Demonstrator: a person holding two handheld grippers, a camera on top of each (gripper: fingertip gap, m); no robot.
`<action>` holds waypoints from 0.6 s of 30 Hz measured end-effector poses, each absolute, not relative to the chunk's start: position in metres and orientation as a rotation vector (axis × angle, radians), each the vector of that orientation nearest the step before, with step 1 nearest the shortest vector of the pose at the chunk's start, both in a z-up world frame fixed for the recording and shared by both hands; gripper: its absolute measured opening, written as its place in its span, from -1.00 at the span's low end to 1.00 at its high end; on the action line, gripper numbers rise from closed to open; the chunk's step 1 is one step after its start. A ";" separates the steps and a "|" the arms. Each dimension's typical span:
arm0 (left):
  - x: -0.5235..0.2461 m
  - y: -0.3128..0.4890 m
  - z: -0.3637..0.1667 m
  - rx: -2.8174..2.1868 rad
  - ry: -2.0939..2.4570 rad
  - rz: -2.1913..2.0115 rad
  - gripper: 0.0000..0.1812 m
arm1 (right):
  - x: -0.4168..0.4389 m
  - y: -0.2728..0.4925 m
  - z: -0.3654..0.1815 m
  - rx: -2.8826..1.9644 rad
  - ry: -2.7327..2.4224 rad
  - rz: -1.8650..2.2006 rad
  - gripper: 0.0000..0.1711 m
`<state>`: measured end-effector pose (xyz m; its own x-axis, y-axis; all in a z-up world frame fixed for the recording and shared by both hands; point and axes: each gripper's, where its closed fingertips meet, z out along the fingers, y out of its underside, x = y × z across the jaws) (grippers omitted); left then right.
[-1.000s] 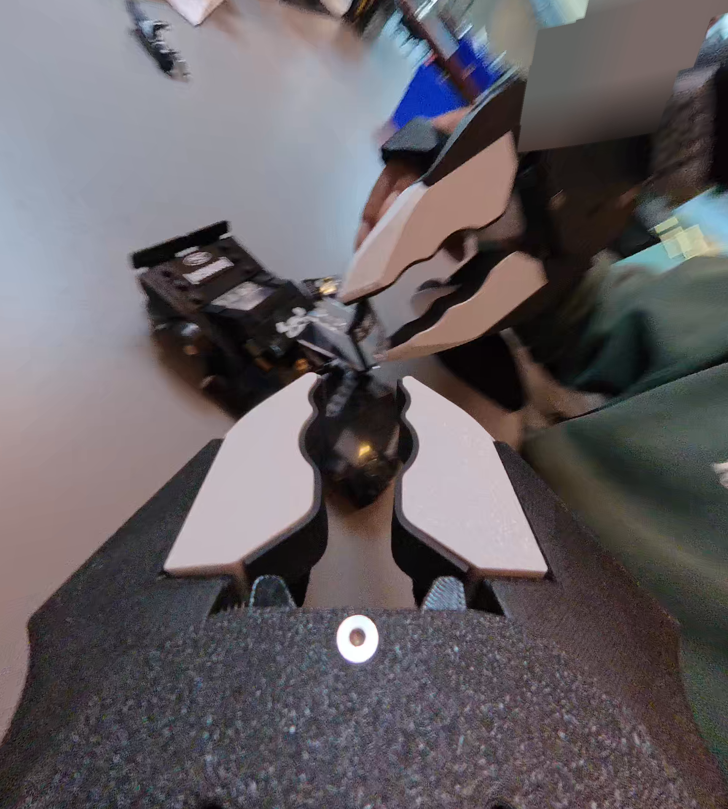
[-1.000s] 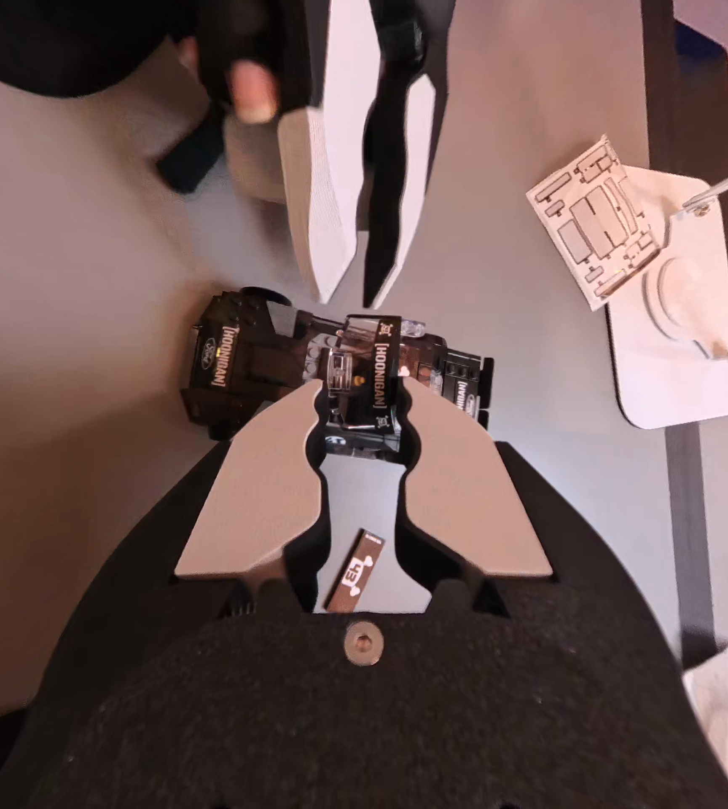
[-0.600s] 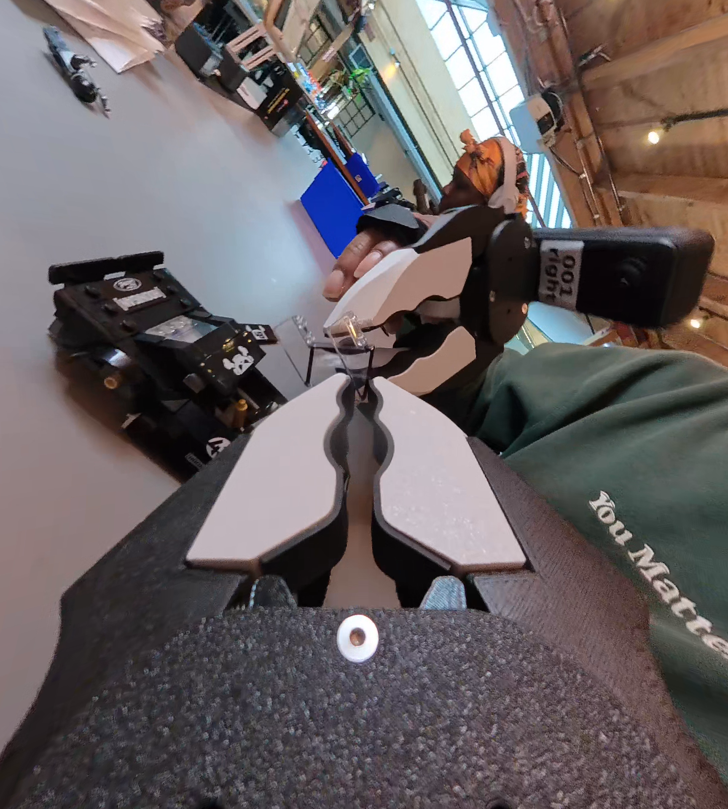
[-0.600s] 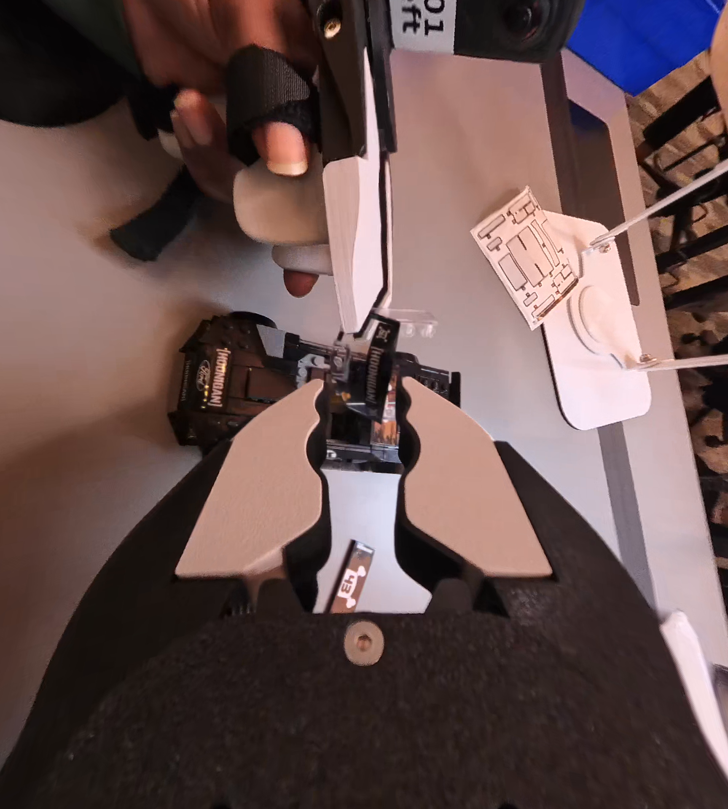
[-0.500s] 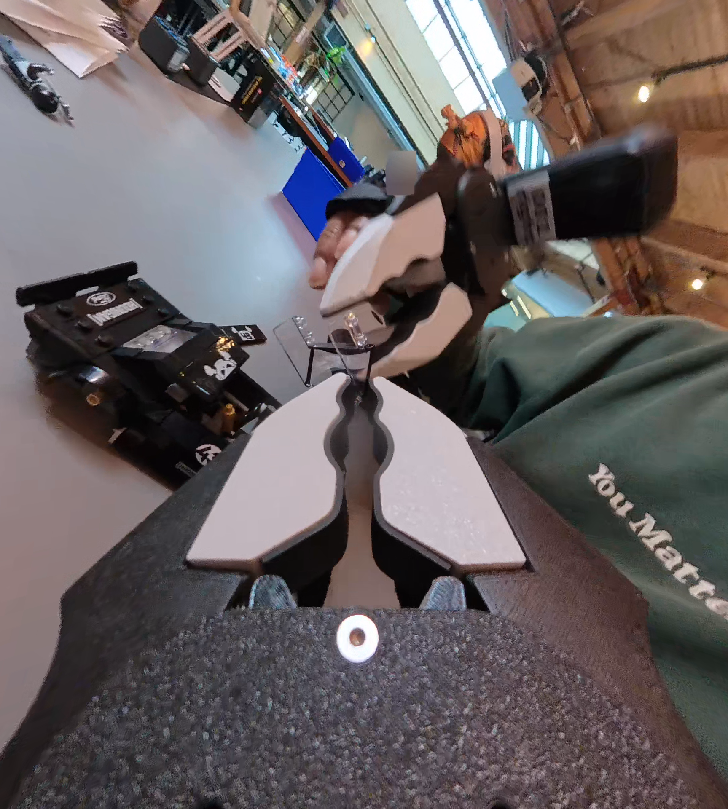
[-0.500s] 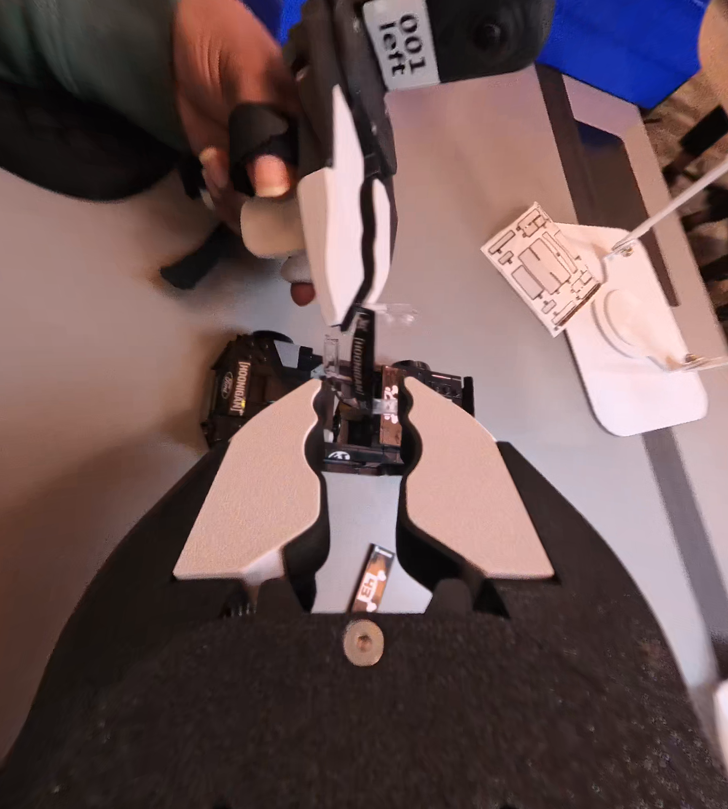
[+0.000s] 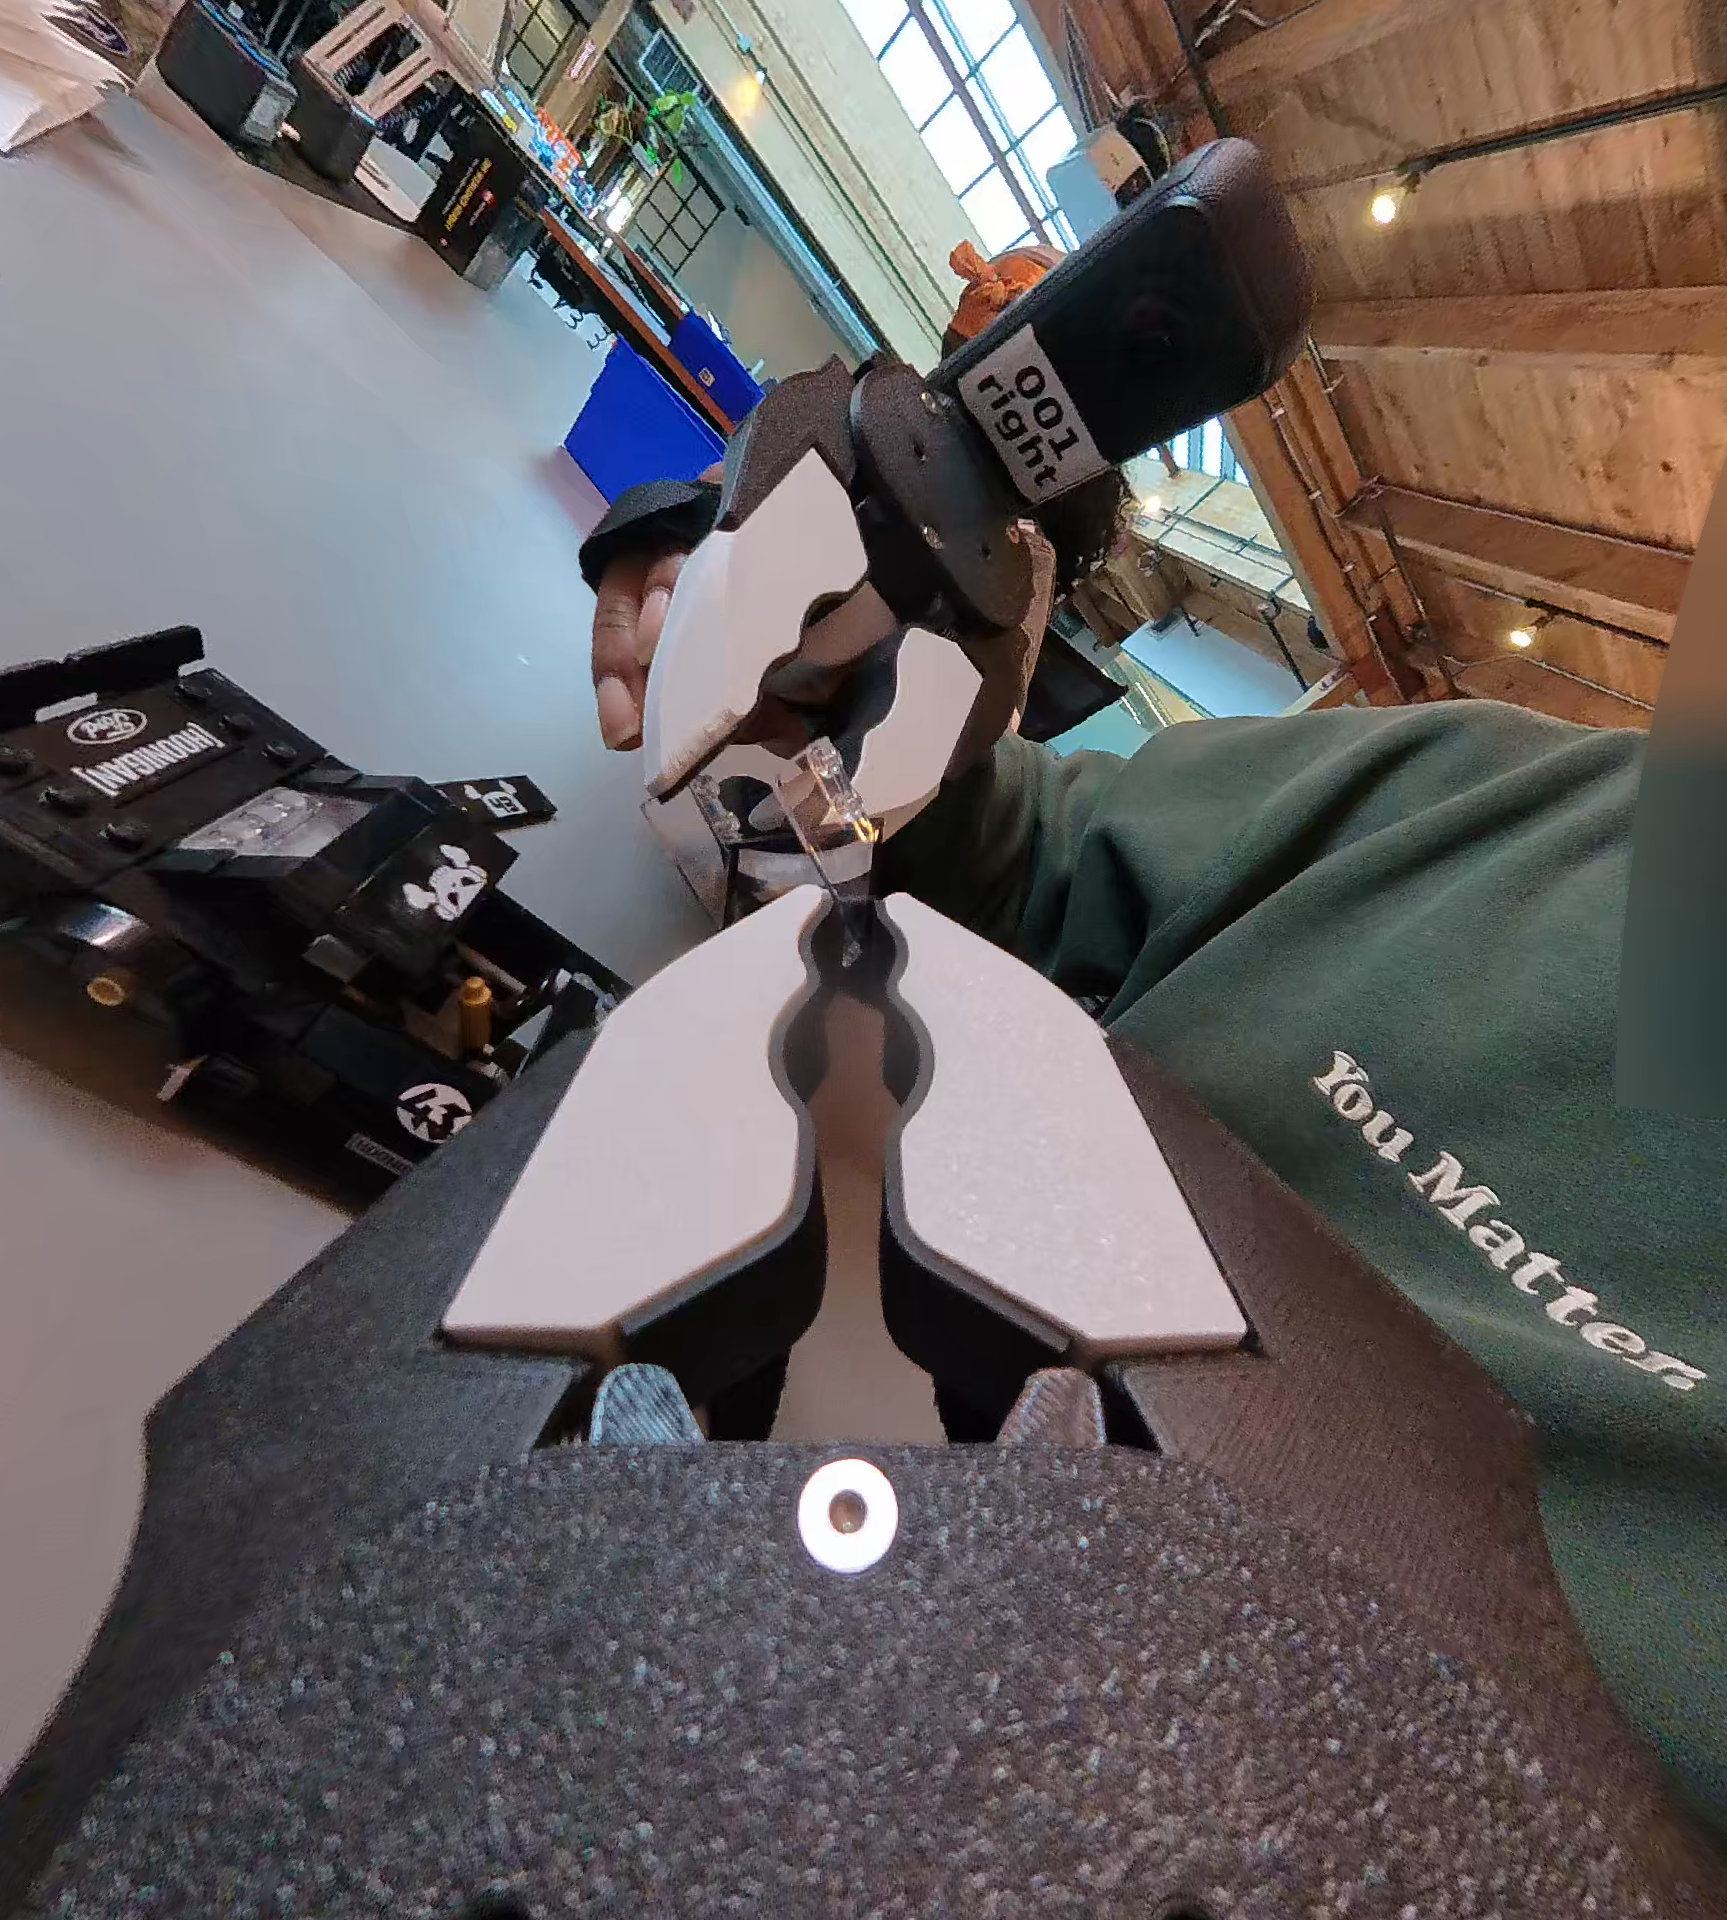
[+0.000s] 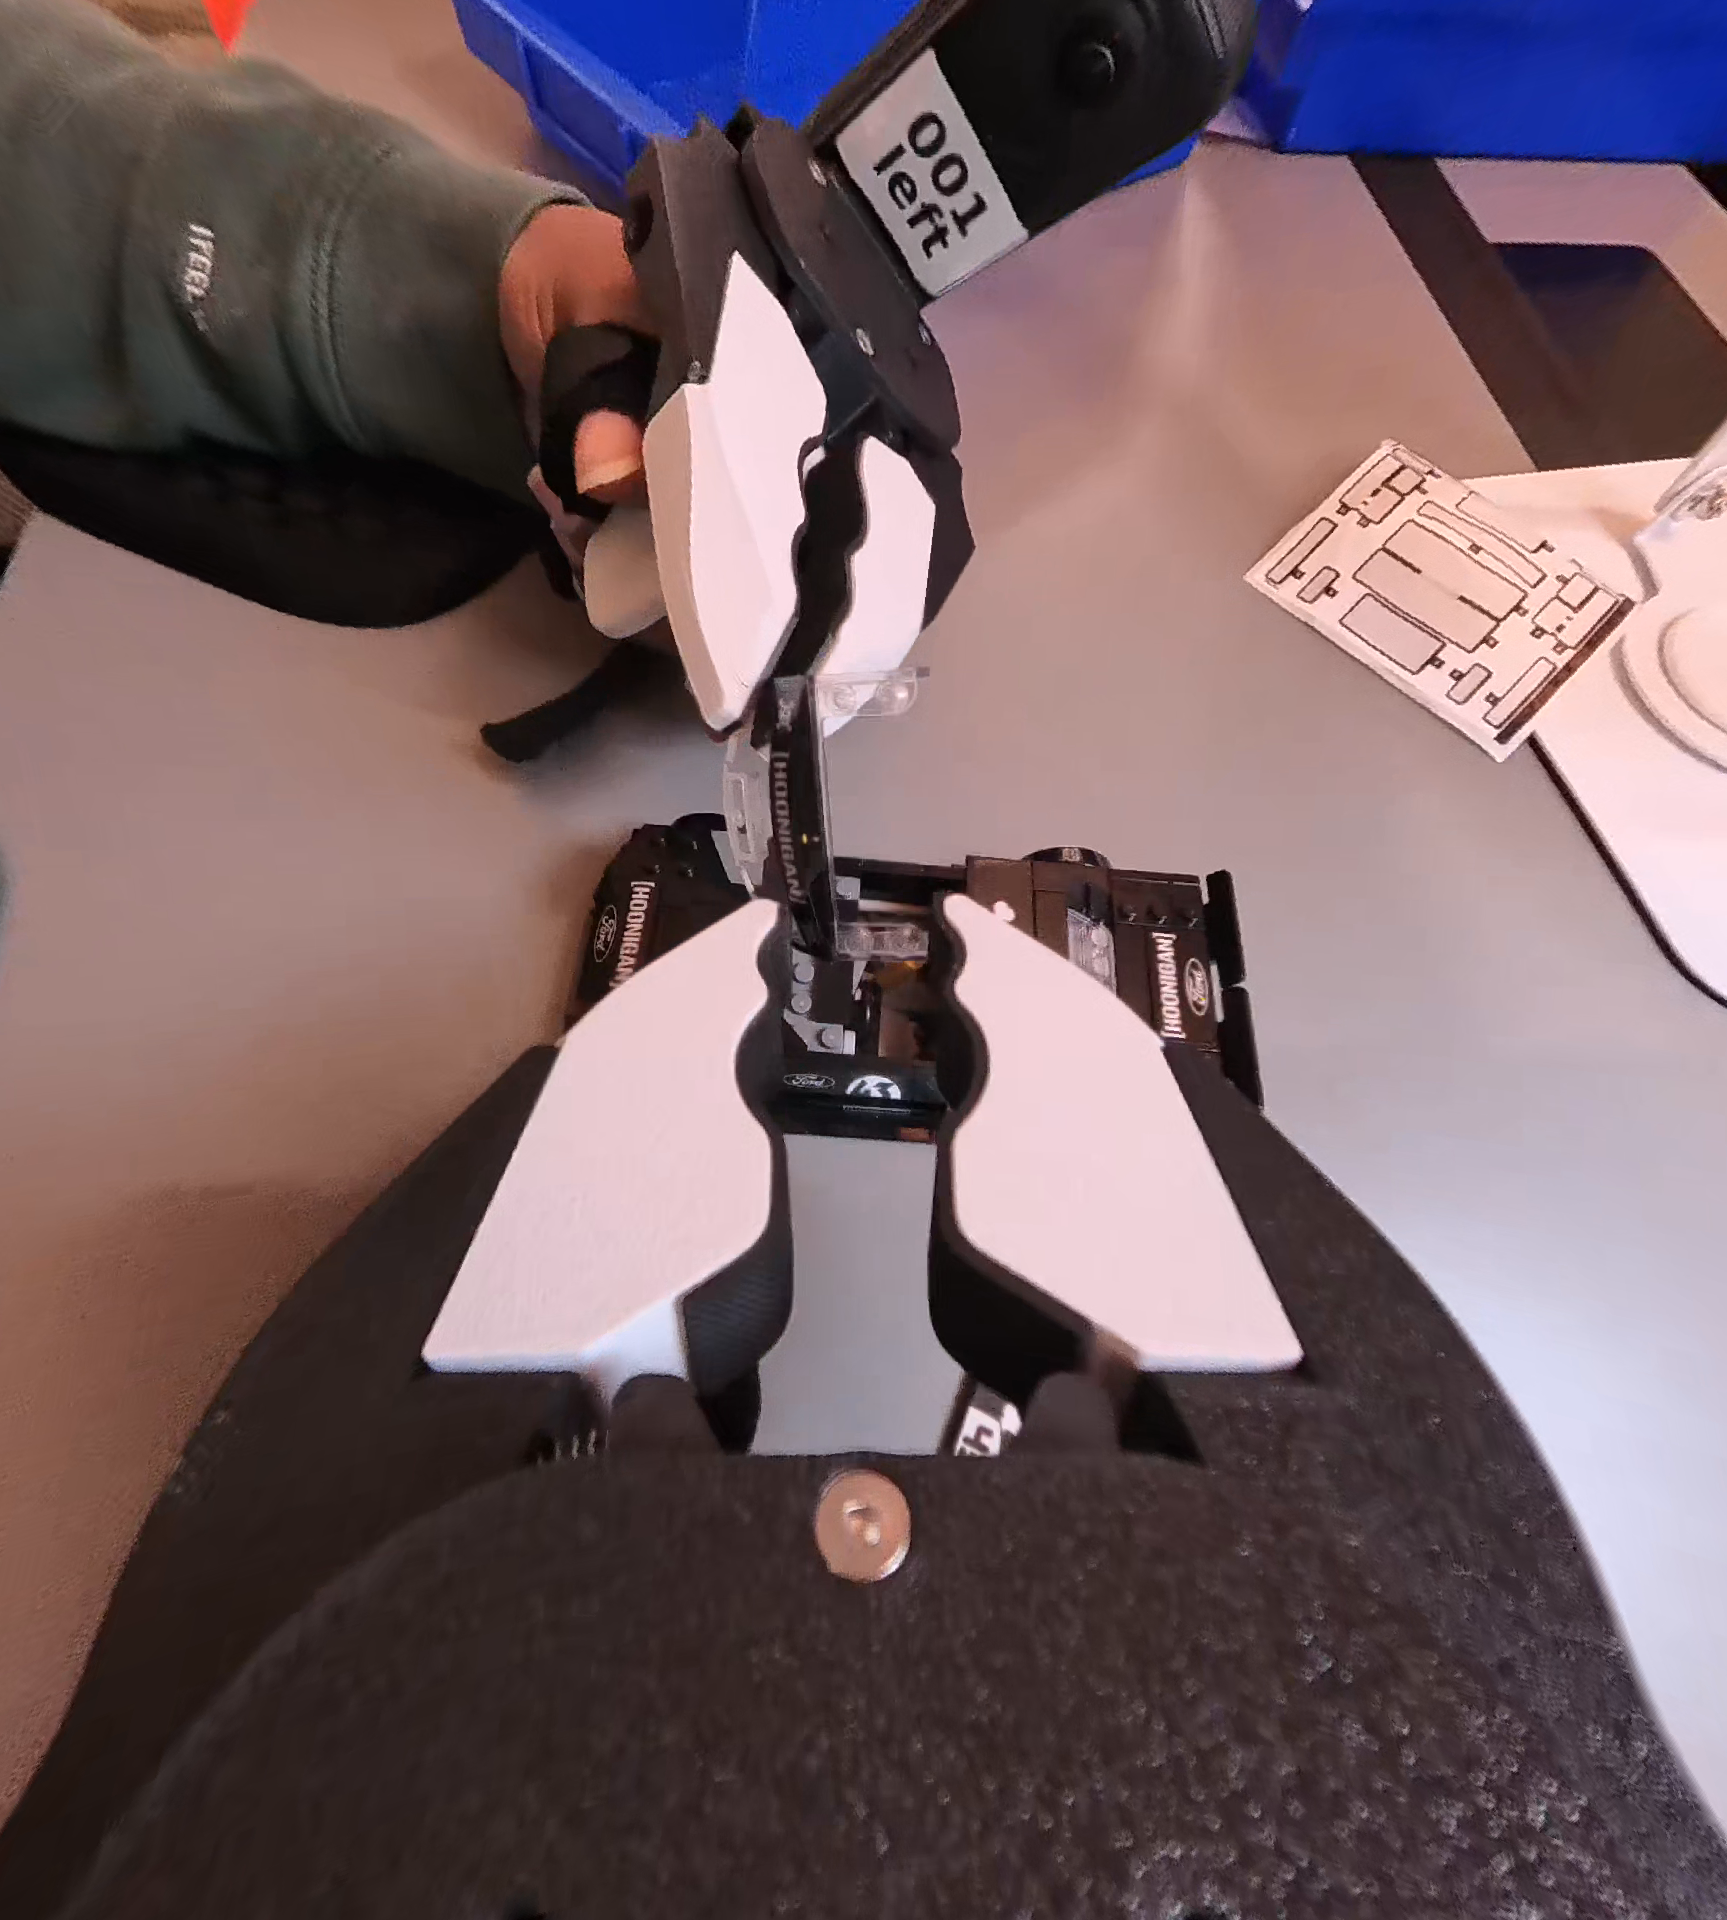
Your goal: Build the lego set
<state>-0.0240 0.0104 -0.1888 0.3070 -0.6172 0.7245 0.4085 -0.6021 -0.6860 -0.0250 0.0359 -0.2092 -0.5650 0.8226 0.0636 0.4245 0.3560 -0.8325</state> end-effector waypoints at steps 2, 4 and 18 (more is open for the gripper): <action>-0.024 0.011 -0.190 -1.693 0.183 -1.454 -0.94 | -0.024 0.037 -0.210 -1.097 -2.164 1.105 -0.73; -0.025 0.013 -0.192 -1.699 0.161 -1.456 -0.94 | -0.023 0.039 -0.210 -1.105 -2.186 1.103 -0.74; -0.052 0.022 -0.238 -2.045 0.178 -0.999 -0.81 | -0.024 0.046 -0.241 -1.163 -2.502 0.939 -0.79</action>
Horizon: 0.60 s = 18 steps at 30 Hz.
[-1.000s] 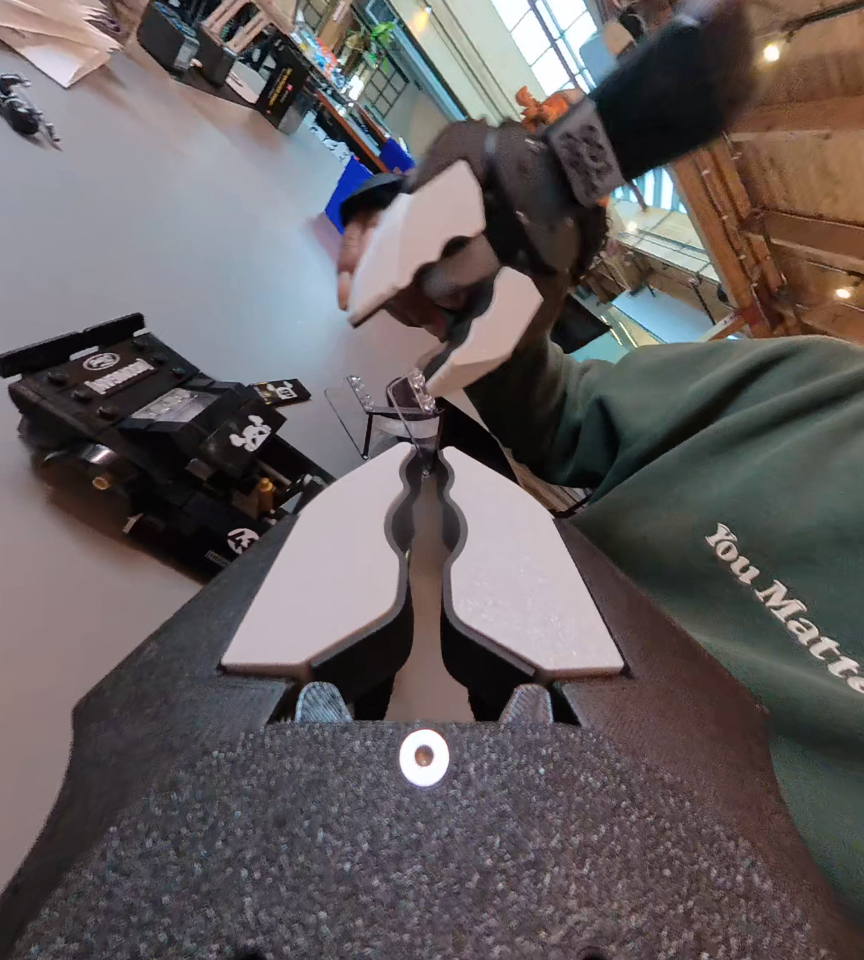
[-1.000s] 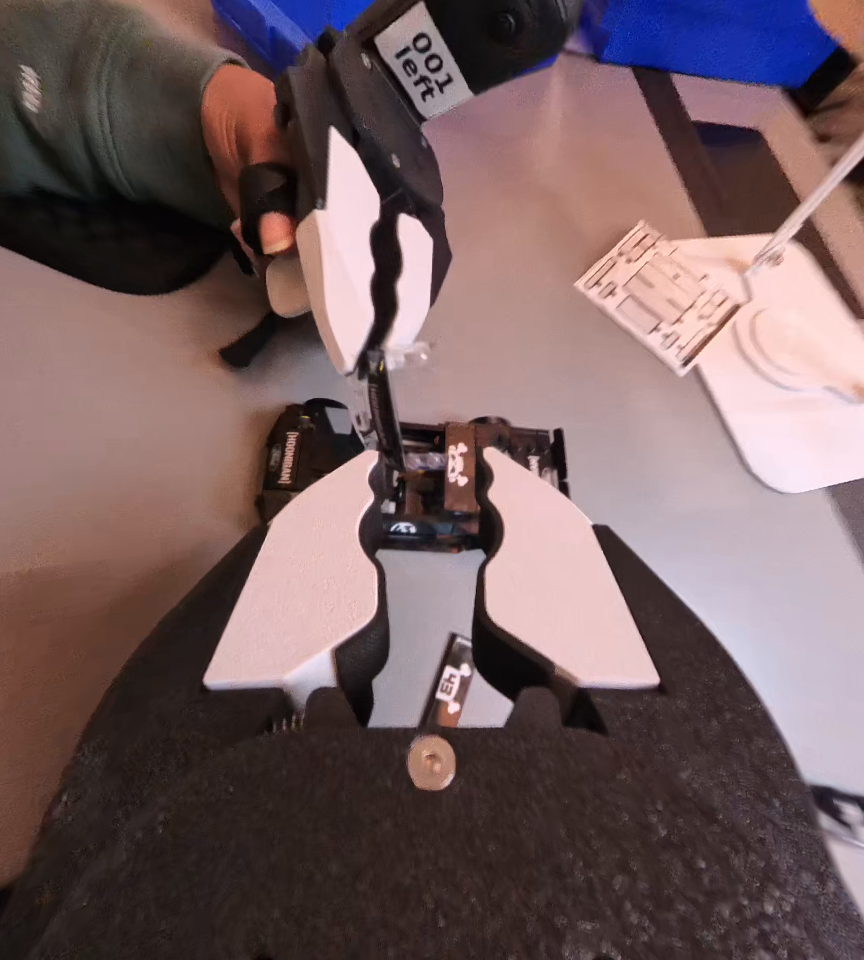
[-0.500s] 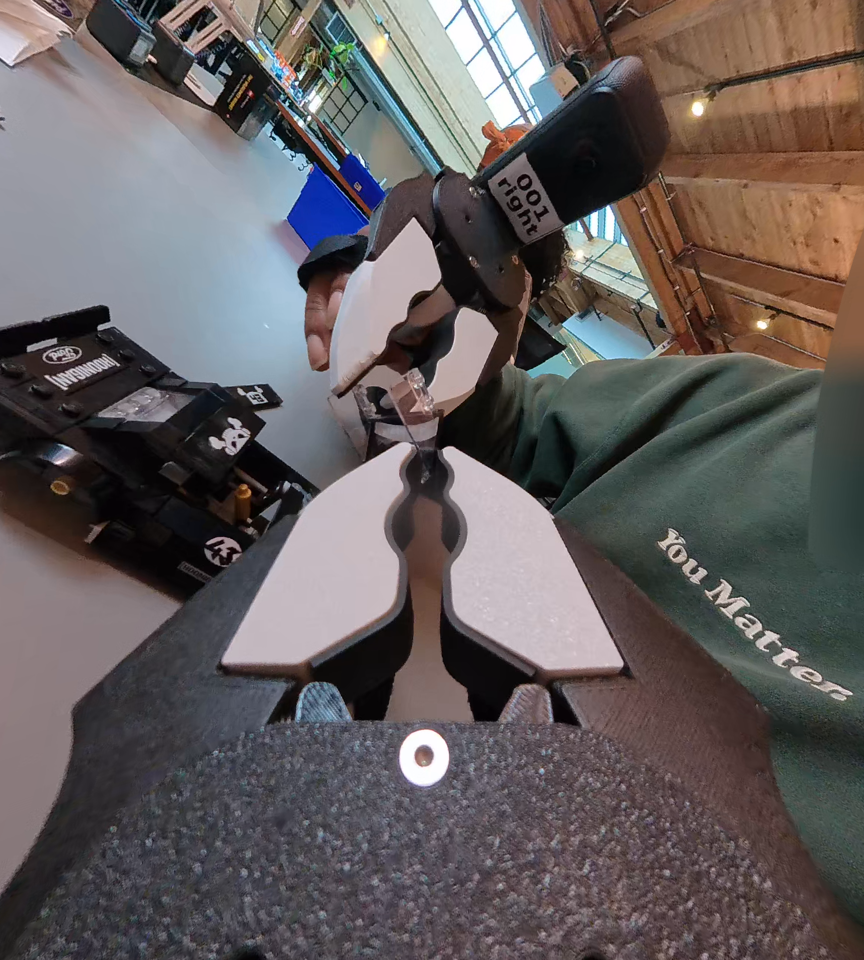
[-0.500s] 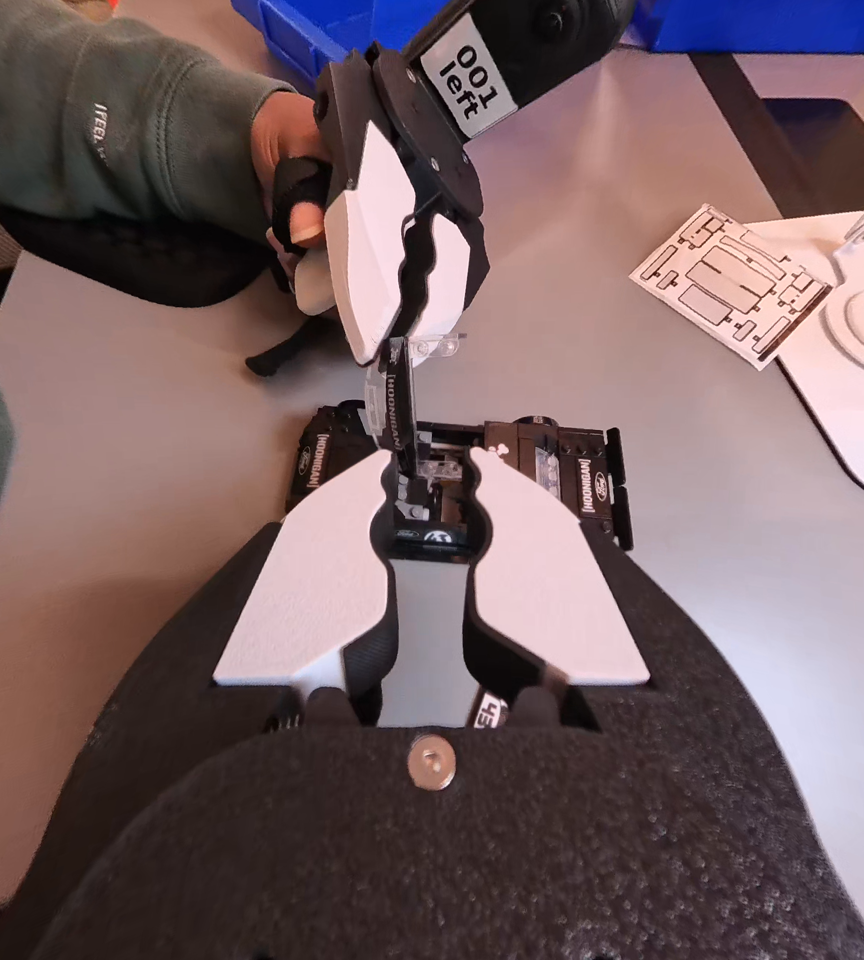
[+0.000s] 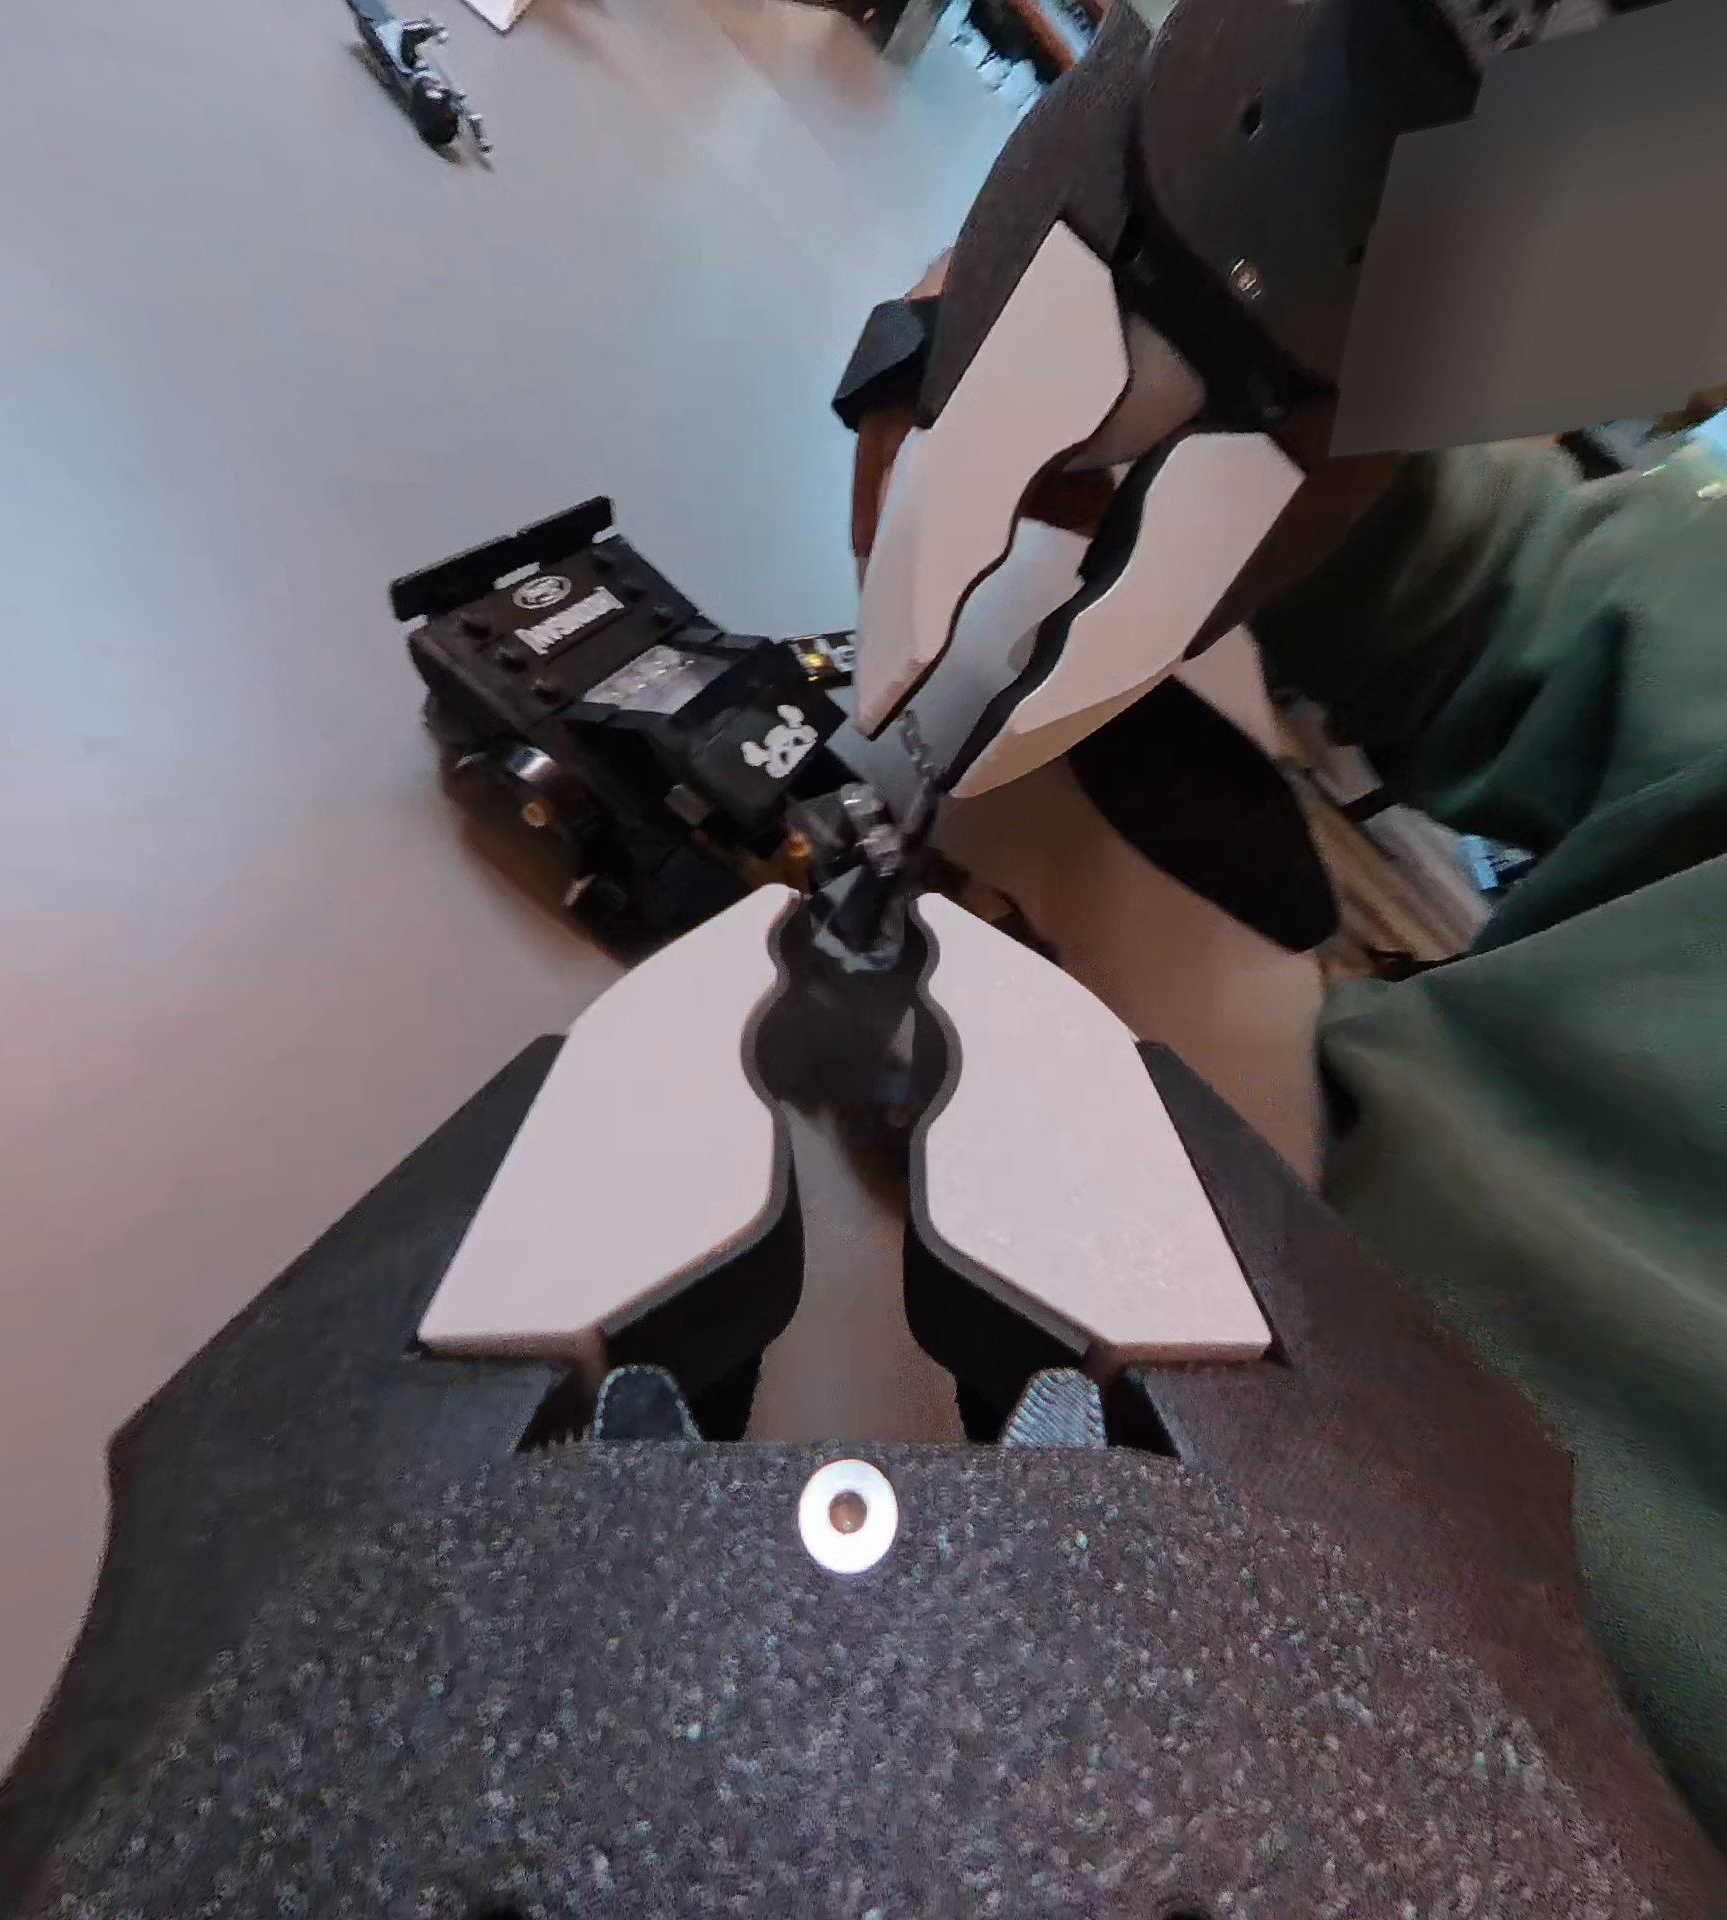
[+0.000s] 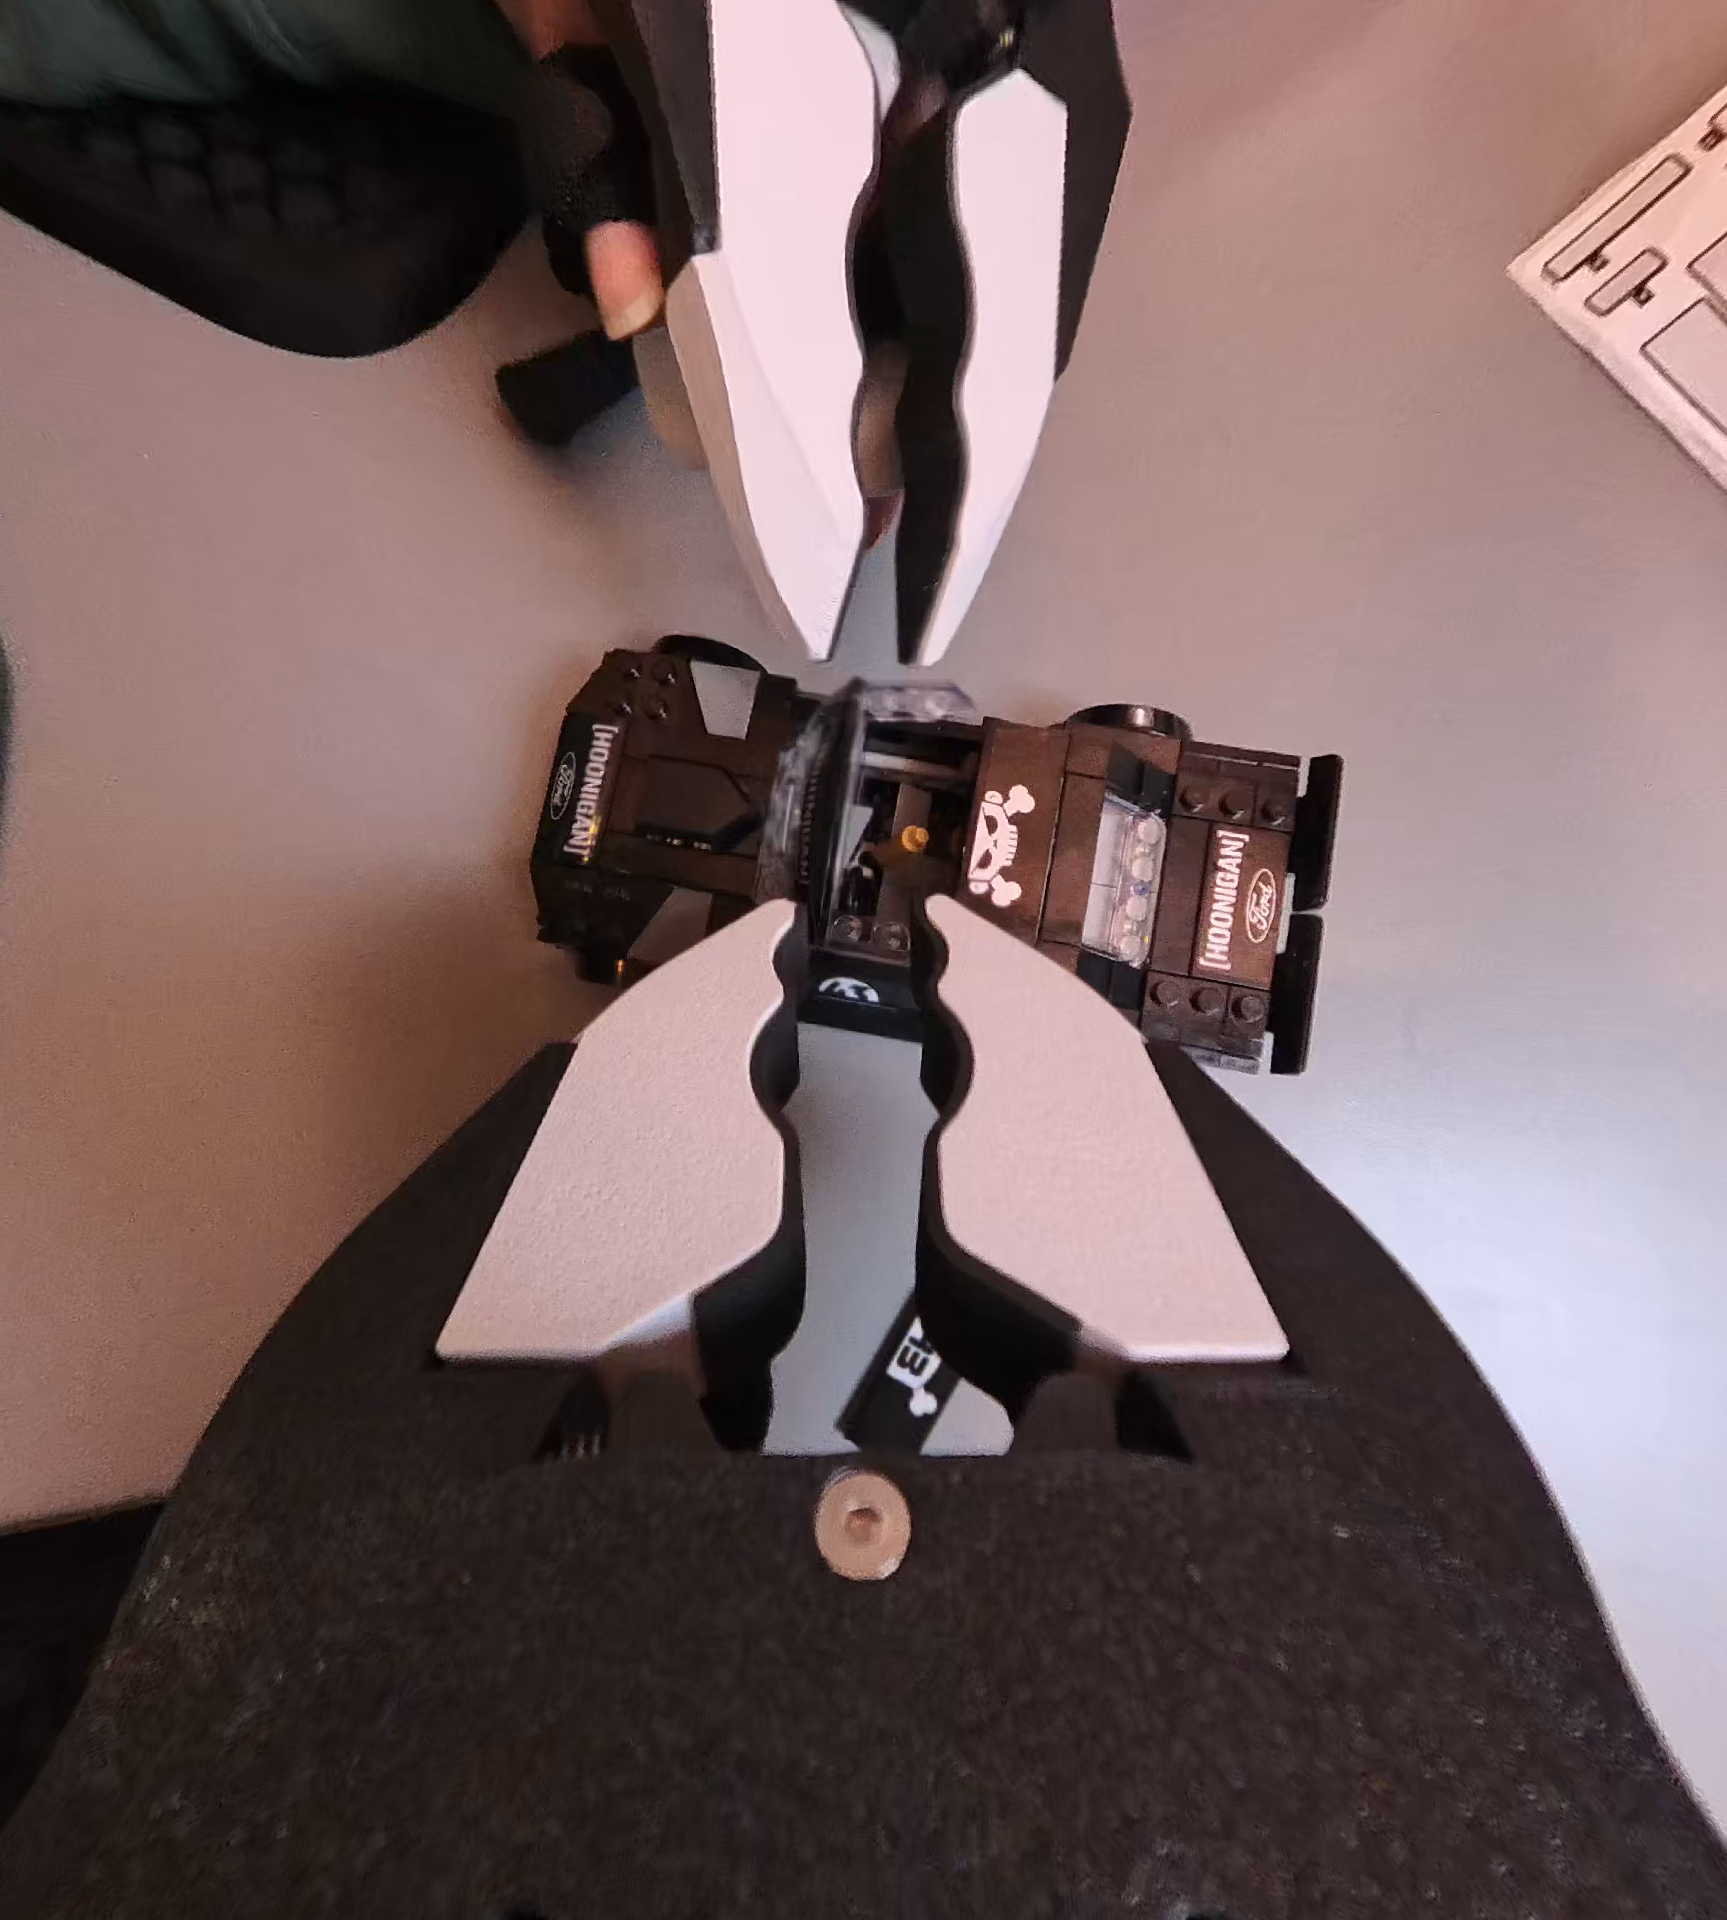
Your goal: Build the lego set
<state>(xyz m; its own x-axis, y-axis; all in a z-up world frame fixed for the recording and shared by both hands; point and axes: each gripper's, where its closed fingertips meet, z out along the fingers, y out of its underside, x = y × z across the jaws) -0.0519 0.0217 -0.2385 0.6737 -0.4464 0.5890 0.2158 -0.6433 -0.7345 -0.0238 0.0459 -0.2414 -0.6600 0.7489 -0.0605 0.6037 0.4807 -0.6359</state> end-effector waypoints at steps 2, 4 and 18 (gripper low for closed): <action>-0.052 0.023 -0.241 -2.058 0.193 -0.967 -0.81 | -0.025 0.046 -0.242 -1.179 -2.517 0.931 -0.79; -0.051 0.024 -0.243 -2.070 0.201 -0.946 -0.80 | -0.024 0.047 -0.242 -1.182 -2.540 0.910 -0.79; -0.048 0.031 -0.242 -2.065 0.310 -0.746 -0.83 | -0.023 0.045 -0.245 -1.391 -2.658 0.843 -0.78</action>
